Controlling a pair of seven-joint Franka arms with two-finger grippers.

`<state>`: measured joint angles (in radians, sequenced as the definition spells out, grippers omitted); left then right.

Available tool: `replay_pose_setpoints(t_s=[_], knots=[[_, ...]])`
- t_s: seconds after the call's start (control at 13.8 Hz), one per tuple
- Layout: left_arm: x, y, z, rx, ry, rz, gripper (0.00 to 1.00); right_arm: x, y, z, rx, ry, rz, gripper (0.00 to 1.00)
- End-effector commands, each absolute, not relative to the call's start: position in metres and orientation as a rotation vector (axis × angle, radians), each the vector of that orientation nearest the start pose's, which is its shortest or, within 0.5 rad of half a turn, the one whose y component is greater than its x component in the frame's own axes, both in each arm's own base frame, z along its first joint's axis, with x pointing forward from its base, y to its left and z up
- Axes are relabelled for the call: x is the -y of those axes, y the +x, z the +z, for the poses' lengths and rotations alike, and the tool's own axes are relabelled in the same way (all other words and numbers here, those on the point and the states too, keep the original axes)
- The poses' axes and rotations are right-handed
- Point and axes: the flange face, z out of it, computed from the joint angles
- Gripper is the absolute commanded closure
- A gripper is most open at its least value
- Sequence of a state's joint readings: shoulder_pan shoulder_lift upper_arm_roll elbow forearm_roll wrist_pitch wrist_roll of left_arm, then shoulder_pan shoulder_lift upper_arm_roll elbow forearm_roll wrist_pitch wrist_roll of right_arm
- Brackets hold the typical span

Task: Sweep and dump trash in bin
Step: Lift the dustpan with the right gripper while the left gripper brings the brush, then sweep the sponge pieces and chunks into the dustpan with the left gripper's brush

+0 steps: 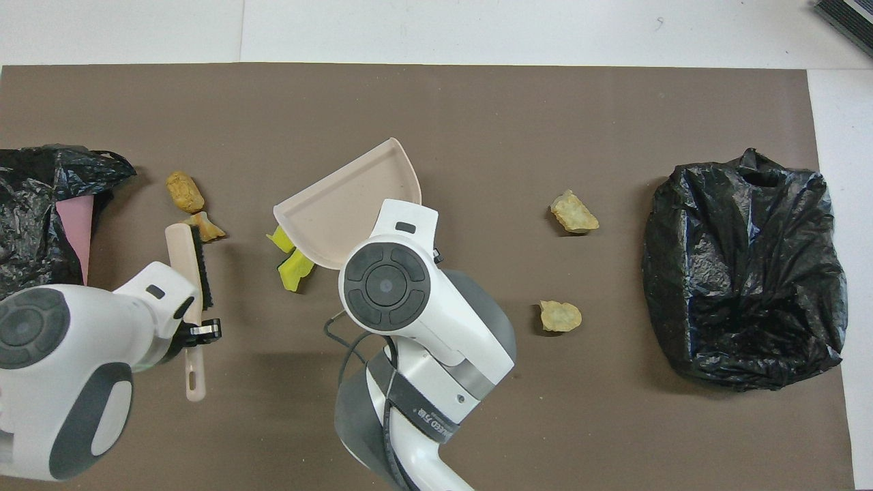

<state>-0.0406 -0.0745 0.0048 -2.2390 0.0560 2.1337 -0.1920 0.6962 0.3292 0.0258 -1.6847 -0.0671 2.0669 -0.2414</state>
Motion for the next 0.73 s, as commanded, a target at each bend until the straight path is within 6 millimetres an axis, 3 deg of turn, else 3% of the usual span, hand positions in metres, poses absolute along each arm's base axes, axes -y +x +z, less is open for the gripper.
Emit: replay_pose_setpoints(t_s=[0.0, 0.15, 0.36, 0.51, 0.65], knots=[[-0.028, 0.538, 0.39, 0.102, -3.084, 0.007, 1.0, -0.42, 0.474, 0.405, 1.687, -2.688, -0.052, 1.0], [-0.038, 0.545, 0.37, 0.081, -3.087, -0.003, 1.0, -0.426, 0.462, 0.384, 1.723, -2.659, -0.049, 1.0], [-0.032, 0.546, 0.35, 0.022, -3.09, 0.028, 1.0, -0.413, 0.455, 0.368, 1.784, -2.62, -0.032, 1.0], [-0.02, 0.541, 0.347, -0.043, -3.093, 0.061, 1.0, -0.404, 0.453, 0.363, 1.838, -2.586, -0.007, 1.0], [0.009, 0.536, 0.344, -0.07, -3.135, 0.094, 1.0, -0.399, 0.453, 0.361, 1.836, -2.591, 0.02, 1.0]])
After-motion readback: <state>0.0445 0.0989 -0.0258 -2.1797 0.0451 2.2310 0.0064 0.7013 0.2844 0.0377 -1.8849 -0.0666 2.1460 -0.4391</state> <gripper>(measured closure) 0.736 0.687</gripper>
